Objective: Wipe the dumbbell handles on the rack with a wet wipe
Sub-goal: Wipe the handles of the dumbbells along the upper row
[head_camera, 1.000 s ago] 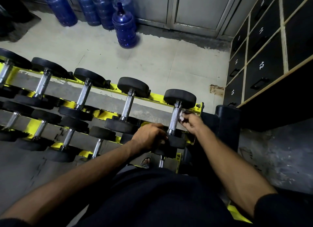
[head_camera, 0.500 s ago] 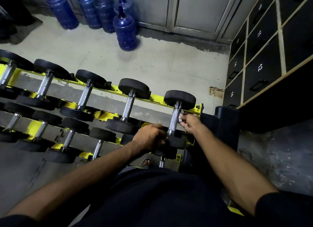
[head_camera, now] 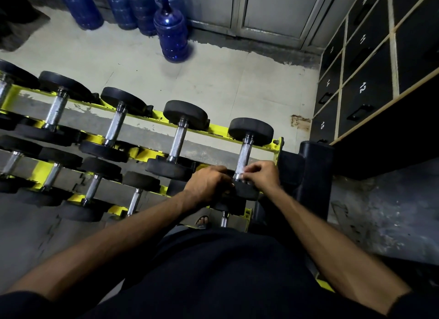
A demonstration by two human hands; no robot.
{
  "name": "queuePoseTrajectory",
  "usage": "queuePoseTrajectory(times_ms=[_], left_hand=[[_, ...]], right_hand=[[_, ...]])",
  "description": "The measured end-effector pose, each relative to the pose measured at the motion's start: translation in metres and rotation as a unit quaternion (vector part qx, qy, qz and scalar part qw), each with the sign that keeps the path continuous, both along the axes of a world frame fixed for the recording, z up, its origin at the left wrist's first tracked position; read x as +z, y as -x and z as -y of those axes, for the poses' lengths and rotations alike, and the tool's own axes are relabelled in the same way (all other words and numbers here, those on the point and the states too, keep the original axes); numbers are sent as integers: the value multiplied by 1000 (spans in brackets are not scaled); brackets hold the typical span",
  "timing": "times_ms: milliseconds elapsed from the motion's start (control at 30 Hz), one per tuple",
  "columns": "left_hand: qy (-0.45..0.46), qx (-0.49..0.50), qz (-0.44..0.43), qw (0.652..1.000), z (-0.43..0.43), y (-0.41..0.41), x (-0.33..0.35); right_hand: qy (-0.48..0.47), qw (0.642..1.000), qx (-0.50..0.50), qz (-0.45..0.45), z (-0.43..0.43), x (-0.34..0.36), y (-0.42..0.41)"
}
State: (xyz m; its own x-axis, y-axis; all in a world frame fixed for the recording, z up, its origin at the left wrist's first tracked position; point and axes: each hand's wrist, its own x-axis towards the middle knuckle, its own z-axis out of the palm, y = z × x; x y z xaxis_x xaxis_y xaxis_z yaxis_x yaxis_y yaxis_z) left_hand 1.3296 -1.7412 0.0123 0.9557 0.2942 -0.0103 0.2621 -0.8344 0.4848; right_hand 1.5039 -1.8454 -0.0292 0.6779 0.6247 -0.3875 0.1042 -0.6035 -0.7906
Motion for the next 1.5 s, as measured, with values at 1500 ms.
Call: queuePoseTrajectory(times_ms=[1500], left_hand=[[-8, -51, 25, 998, 15, 37, -20]], right_hand=[[294, 622, 644, 335, -91, 42, 13]])
